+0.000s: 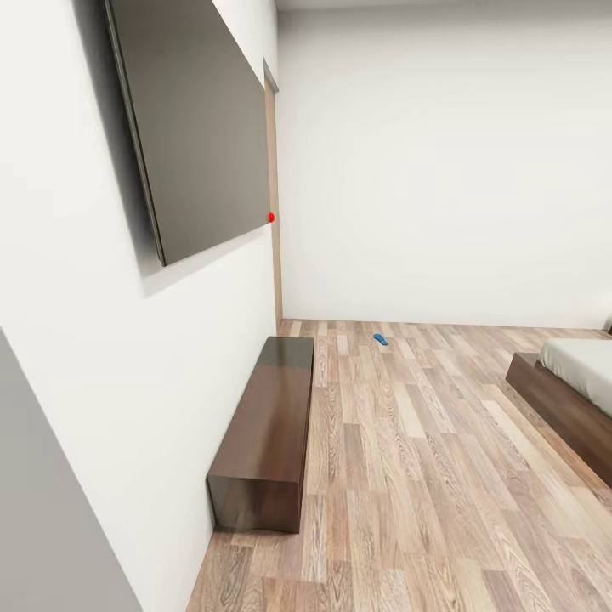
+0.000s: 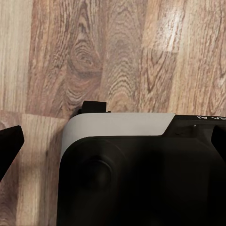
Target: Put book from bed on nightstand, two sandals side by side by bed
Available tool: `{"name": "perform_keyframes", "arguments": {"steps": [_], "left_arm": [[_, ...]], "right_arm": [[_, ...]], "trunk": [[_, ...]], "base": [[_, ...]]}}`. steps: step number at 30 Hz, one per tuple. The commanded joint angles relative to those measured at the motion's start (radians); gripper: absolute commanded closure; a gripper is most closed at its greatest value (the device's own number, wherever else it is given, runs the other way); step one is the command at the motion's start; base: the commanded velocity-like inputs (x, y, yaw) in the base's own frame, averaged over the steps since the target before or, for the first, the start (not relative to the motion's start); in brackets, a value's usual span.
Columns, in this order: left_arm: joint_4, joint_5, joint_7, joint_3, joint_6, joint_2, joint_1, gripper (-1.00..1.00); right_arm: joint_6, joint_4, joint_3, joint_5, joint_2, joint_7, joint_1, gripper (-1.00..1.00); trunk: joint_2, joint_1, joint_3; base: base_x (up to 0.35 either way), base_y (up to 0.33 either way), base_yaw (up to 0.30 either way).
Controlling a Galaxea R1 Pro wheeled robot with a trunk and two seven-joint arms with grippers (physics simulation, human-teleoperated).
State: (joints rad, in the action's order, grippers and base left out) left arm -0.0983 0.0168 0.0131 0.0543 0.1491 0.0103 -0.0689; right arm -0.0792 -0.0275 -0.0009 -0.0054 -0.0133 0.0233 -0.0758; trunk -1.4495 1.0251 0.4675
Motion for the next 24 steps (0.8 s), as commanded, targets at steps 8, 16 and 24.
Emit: {"name": "perform_keyframes", "arguments": {"steps": [8,16,24], "left_arm": [[0.001,0.002,0.001,0.005,0.003,0.0,-0.001,-1.0],[0.001,0.002,0.001,0.005,0.003,0.0,-0.001,-1.0],[0.001,0.002,0.001,0.005,0.003,0.0,-0.001,-1.0]], "right_arm": [[-0.004,0.001,0.0,-0.001,0.0,0.002,-0.001,-1.0],[-0.004,0.001,0.0,-0.001,0.0,0.002,-0.001,-1.0],[-0.004,0.001,0.0,-0.001,0.0,0.002,-0.001,-1.0]], "trunk": [[-0.001,0.0,0.001],[-0.001,0.0,0.001],[-0.001,0.0,0.001]], "base": [[0.0,0.0,0.0],[0.0,0.0,0.0],[0.0,0.0,0.0]]}}
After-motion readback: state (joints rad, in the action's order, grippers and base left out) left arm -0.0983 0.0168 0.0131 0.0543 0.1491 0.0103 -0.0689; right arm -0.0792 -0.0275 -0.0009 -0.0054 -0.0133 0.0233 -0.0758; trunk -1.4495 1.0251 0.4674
